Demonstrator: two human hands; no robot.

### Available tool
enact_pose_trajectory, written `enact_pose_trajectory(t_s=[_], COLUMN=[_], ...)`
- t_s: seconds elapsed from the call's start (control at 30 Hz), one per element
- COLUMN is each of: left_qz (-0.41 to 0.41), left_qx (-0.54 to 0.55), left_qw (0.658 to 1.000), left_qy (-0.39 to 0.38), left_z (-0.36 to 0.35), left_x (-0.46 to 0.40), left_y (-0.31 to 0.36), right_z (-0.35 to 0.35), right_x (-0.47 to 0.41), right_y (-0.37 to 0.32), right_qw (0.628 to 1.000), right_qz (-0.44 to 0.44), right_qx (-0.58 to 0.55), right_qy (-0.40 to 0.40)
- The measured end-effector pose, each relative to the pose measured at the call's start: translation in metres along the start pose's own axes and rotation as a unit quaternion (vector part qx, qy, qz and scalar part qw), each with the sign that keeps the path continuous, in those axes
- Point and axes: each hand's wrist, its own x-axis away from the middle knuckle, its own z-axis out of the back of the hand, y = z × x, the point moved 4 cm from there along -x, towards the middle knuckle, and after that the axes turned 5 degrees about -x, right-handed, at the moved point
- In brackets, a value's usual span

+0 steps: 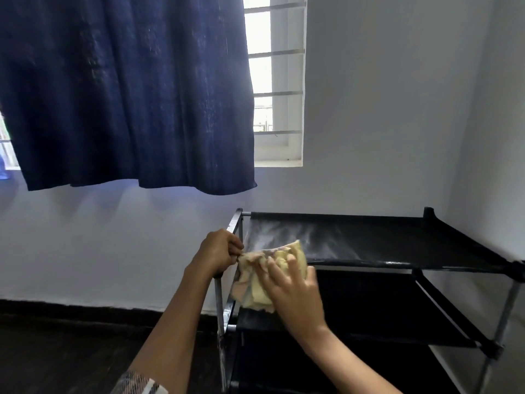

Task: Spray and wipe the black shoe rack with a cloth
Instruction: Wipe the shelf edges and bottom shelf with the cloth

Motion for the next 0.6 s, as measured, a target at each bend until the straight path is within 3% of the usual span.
enact_pose_trajectory(t_s=[0.23,0.33,0.47,0.6], left_qz=[0.006,0.013,0.023,0.038], left_qx=[0.016,0.003,-0.033,-0.004], left_qw=[1.0,1.0,0.999,0.999], left_qy=[0.003,0.002,0.007,0.0], left_z=[-0.002,-0.001,0.001,-0.002], left_x=[-0.002,-0.003,-0.003,-0.008], left_y=[-0.001,0.0,-0.002,-0.006], right_z=[0.006,0.019,0.017,0.009], right_x=[0.034,0.009,-0.022,-0.013], right_y=[0.048,0.02,-0.023,-0.018], right_qw=[0.981,0.982,0.992,0.996], right_qz=[-0.173,-0.144,-0.093,-0.075], right_qx=[-0.085,-0.113,-0.082,-0.044], right_qy=[0.013,0.049,-0.018,-0.034])
